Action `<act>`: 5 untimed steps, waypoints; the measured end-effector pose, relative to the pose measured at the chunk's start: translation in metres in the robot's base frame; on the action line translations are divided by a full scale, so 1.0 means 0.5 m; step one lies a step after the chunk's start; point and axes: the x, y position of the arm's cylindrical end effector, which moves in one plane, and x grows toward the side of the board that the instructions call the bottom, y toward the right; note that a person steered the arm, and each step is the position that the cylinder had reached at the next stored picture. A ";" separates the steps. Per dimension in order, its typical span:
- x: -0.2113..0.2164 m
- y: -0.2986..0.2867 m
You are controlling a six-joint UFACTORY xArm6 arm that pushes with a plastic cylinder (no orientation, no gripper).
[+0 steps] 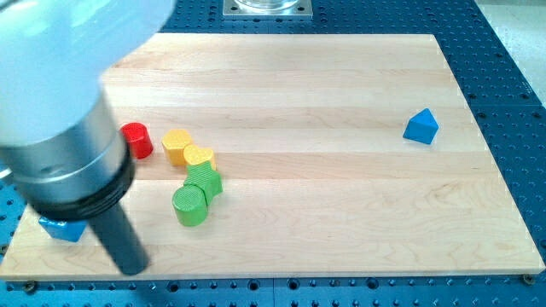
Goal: Push the cube into the green circle
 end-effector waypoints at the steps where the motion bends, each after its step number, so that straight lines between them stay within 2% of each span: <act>1: -0.004 -0.113; 2: -0.037 -0.286; 3: -0.083 -0.264; 5: -0.100 -0.127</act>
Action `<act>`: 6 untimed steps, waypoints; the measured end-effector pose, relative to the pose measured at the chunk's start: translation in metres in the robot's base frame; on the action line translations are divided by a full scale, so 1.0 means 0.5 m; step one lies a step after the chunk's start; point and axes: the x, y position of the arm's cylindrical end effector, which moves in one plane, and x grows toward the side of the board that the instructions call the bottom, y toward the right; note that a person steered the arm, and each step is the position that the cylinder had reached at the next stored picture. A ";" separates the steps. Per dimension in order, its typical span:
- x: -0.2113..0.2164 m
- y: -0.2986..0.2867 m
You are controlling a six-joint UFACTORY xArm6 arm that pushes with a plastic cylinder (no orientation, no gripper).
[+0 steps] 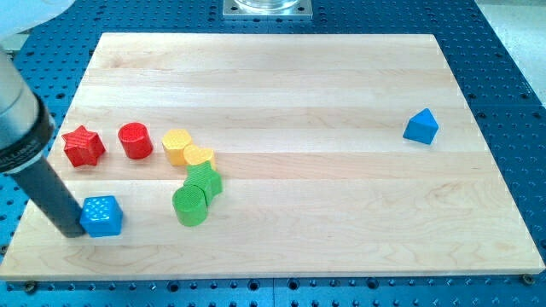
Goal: Push the cube into the green circle
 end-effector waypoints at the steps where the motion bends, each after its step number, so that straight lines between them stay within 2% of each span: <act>1: -0.071 0.007; 3: -0.019 0.026; 6: 0.029 0.133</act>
